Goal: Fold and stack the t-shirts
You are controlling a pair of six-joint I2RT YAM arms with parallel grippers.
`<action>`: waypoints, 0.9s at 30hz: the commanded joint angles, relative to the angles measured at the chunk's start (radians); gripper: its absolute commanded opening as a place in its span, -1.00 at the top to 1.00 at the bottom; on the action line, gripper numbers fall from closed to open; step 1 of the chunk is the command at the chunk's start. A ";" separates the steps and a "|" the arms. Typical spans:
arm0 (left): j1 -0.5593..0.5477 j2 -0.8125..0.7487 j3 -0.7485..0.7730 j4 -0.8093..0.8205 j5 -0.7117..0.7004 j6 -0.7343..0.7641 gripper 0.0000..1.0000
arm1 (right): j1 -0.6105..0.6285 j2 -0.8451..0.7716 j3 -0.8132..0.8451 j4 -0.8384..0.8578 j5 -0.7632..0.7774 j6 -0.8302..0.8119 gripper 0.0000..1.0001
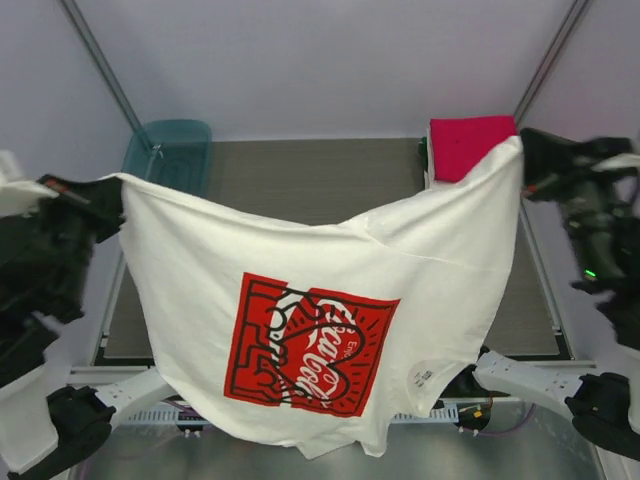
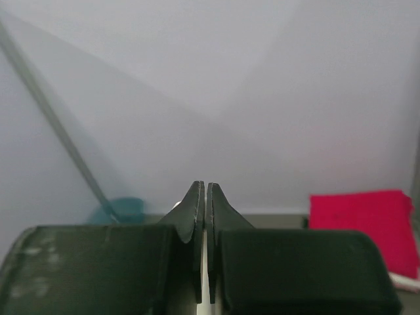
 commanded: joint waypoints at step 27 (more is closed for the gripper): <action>0.700 0.593 -0.627 0.071 0.537 0.080 -0.65 | -0.321 0.931 -0.193 0.001 -0.118 0.296 -0.99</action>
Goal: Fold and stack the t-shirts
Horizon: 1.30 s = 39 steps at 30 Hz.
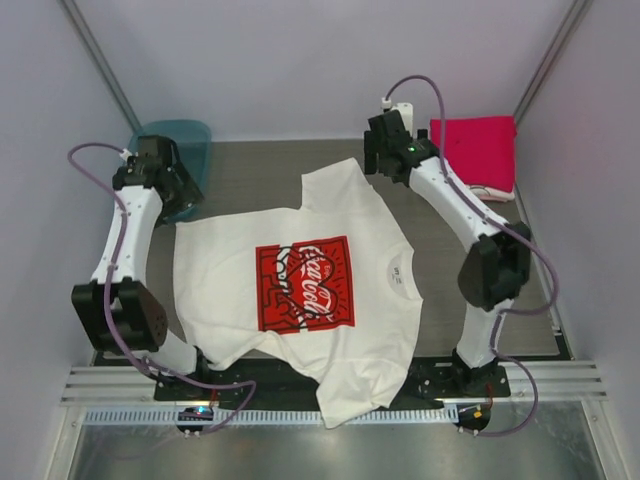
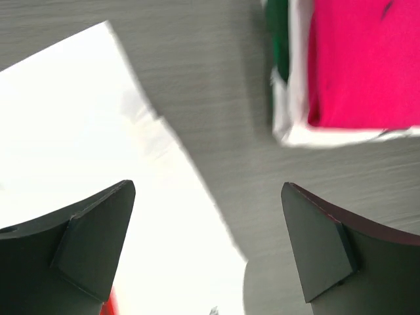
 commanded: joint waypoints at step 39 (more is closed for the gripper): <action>-0.183 0.525 0.152 0.061 0.044 -0.113 -0.44 | -0.239 0.366 0.030 0.107 -0.580 0.272 -0.91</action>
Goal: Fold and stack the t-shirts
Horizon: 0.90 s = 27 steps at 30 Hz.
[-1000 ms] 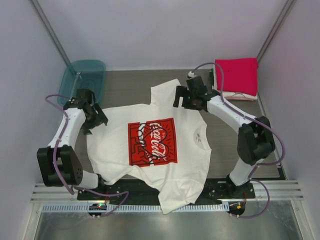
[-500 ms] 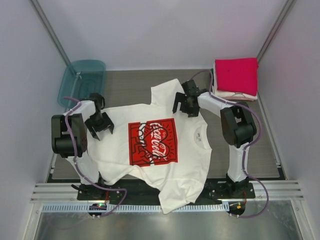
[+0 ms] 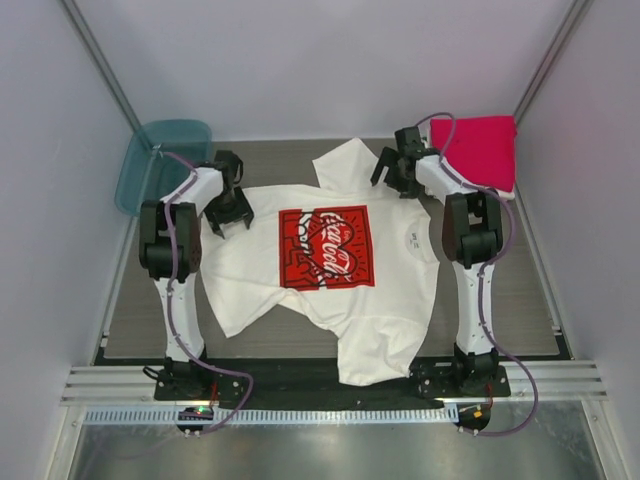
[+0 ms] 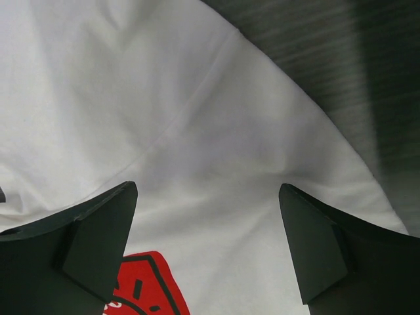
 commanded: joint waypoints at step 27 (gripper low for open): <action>-0.142 -1.200 -1.088 0.039 0.054 -0.498 -0.13 | 0.202 -1.091 -0.838 -0.174 0.062 0.191 -0.99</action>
